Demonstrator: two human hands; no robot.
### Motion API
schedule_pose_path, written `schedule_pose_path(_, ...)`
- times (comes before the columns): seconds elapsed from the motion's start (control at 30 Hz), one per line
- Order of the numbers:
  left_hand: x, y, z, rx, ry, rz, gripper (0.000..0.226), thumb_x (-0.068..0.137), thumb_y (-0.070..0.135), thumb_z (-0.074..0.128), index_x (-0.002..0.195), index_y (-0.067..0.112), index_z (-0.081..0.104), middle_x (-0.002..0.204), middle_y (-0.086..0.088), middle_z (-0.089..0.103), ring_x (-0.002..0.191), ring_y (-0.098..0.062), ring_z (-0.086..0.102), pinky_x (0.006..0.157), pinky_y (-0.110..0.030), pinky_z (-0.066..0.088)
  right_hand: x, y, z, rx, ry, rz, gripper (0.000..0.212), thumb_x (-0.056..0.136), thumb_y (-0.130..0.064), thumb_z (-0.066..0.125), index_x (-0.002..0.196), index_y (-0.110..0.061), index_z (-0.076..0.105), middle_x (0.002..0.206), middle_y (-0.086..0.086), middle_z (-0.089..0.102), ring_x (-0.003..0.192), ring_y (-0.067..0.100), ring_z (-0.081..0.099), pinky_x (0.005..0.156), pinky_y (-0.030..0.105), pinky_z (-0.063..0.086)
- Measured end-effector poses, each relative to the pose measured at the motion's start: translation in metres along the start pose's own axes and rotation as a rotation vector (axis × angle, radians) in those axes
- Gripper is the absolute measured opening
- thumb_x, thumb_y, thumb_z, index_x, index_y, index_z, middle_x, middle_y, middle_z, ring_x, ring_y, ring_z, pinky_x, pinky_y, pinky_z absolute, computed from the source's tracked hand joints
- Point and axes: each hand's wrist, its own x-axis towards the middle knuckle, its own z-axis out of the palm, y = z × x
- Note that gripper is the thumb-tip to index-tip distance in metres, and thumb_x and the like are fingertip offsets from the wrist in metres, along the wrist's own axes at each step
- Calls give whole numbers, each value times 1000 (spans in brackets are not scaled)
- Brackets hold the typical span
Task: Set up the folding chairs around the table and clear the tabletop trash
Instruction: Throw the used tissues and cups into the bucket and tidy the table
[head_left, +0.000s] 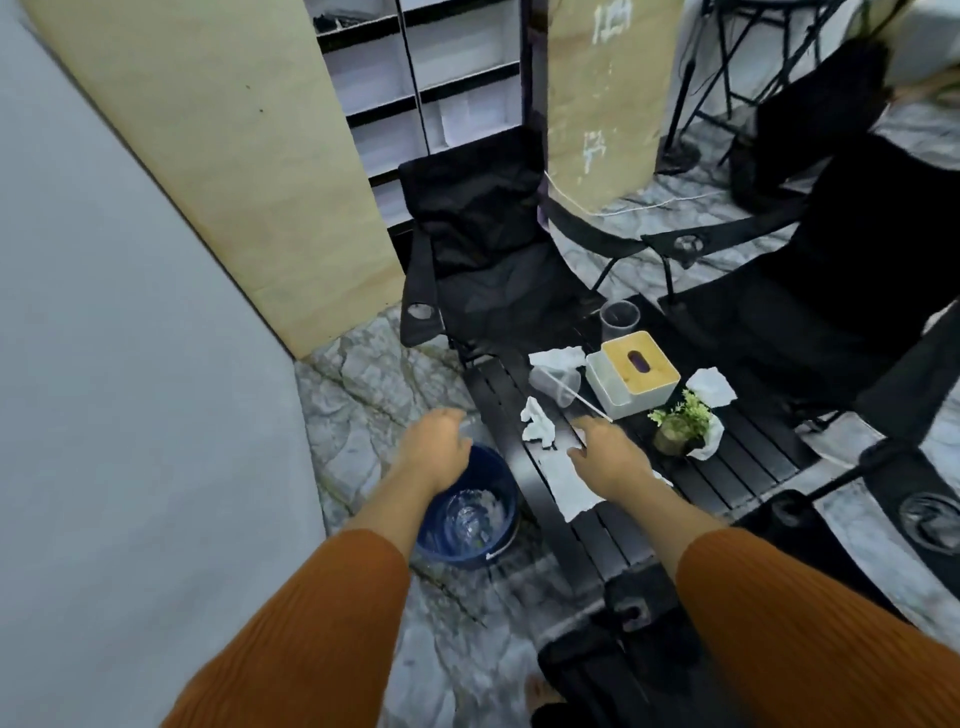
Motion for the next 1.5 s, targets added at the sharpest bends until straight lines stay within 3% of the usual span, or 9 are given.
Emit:
schedule_pose_path(0.17, 86, 12, 28, 17, -58, 164, 46, 95, 23, 50, 139, 10, 46, 145, -9, 46, 132, -28, 43, 109, -39, 38, 47, 23, 23, 134, 20, 146, 49, 95, -22, 53, 140, -11, 40, 141, 12, 45, 126, 33, 47, 96, 46, 47)
schedule_pose_path(0.37, 167, -3, 99, 45, -166, 277, 40, 93, 22, 51, 132, 13, 52, 138, -7, 53, 121, -27, 53, 101, -42, 45, 86, 50, 89, 145, -30, 314, 57, 94, -21, 57, 145, -18, 33, 146, 8, 40, 128, 30, 43, 97, 47, 47)
schedule_pose_path(0.57, 230, -28, 181, 77, -270, 376, 40, 95, 25, 51, 134, 16, 51, 140, -4, 49, 128, -25, 45, 103, -43, 42, 127, 71, 162, 127, -79, 418, 74, 91, -17, 62, 149, -34, 21, 159, 7, 16, 135, 32, 35, 95, 45, 49)
schedule_pose_path(0.77, 278, -36, 256, 70, -278, 457, 46, 99, 18, 44, 144, 20, 40, 159, -7, 23, 146, -26, 19, 114, -43, 27, 171, 103, 226, -10, -95, 429, 76, 91, -1, 49, 148, -40, 18, 161, 7, 4, 138, 35, 23, 89, 45, 50)
schedule_pose_path(0.87, 297, -35, 282, 42, -202, 469, 52, 98, 23, 47, 148, 26, 32, 162, -6, 11, 149, -27, 10, 115, -47, 27, 184, 121, 248, -77, -102, 423, 77, 92, -9, 55, 148, -43, 15, 162, 4, 0, 138, 33, 22, 96, 48, 46)
schedule_pose_path(1.0, 313, -36, 305, -10, -220, 493, 47, 96, 25, 52, 141, 22, 44, 155, -6, 29, 140, -27, 26, 113, -42, 33, 191, 136, 265, -69, -56, 377, 57, 91, -13, 60, 140, -32, 40, 155, 6, 20, 130, 31, 29, 98, 45, 43)
schedule_pose_path(1.13, 316, -45, 311, -155, -121, 475, 21, 94, 9, 50, 107, 6, 67, 115, -8, 59, 111, -26, 50, 94, -40, 45, 193, 132, 266, 77, 43, 360, 30, 88, 4, 49, 112, -7, 62, 119, 11, 51, 109, 31, 51, 82, 36, 49)
schedule_pose_path(1.37, 295, -116, 278, -473, 76, 147, 10, 89, 12, 63, 94, 10, 70, 88, 2, 58, 75, -13, 55, 69, -20, 42, 211, 67, 276, 330, 156, 332, 24, 86, 6, 55, 102, -2, 70, 106, 13, 60, 91, 32, 61, 78, 39, 53)
schedule_pose_path(1.5, 263, -181, 282, -466, 22, -8, 10, 90, 15, 63, 95, 9, 70, 88, -6, 62, 75, -18, 56, 68, -27, 43, 223, 21, 310, 422, 110, 335, 19, 86, 1, 60, 101, -4, 71, 113, 13, 62, 100, 29, 61, 82, 29, 49)
